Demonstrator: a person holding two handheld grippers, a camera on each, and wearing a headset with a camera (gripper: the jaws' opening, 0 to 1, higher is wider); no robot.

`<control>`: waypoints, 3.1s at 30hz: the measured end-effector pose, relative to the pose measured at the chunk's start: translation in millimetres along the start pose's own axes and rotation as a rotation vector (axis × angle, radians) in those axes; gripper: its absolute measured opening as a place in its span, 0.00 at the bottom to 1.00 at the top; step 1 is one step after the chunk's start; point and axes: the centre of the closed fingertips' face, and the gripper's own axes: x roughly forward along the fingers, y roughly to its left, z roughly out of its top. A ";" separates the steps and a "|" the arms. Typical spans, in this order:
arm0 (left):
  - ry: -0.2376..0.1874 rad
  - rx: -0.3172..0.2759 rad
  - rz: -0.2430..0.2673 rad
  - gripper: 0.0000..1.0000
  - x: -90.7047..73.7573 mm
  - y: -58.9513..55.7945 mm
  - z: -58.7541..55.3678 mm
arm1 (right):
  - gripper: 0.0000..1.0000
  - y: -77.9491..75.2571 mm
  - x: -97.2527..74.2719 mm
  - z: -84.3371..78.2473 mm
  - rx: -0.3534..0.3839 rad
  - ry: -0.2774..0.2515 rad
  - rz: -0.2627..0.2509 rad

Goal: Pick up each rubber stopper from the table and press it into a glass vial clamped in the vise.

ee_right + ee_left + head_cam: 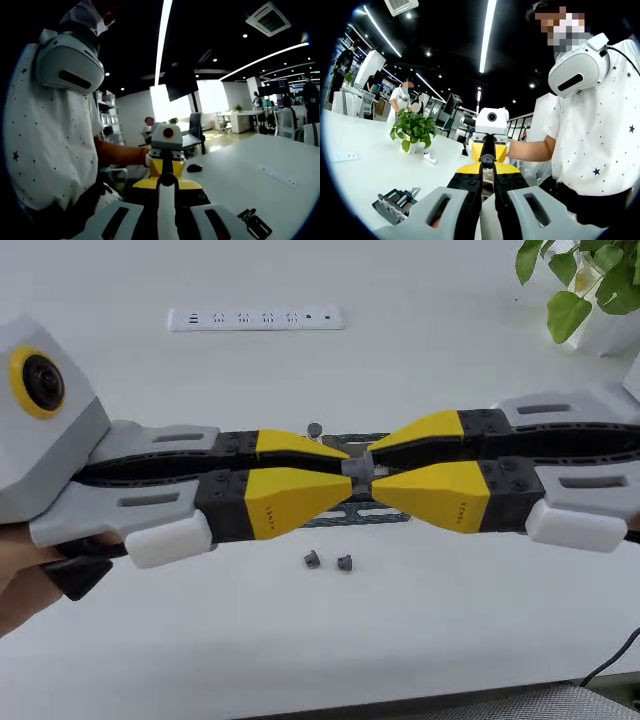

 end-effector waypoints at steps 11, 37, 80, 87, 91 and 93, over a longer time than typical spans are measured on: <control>0.009 0.029 0.039 0.05 -3.4 5.0 -3.7 | 0.06 -3.6 5.9 -3.7 0.024 0.023 -0.009; 0.133 0.165 0.317 0.41 -41.8 53.0 -33.7 | 0.06 -84.0 7.5 -10.4 0.020 0.217 -0.129; 0.425 0.260 0.548 0.94 -84.3 116.5 -132.2 | 0.06 -215.5 39.7 -142.5 -0.104 1.020 -0.125; 0.422 0.253 0.552 0.96 -86.3 119.7 -137.2 | 0.06 -223.9 41.2 -158.2 -0.116 1.065 -0.114; 0.427 0.256 0.547 0.96 -85.9 118.1 -140.6 | 0.06 -226.4 37.9 -164.4 -0.127 1.087 -0.111; 0.421 0.258 0.546 0.96 -85.6 117.5 -140.8 | 0.06 -227.8 38.3 -170.0 -0.118 1.093 -0.108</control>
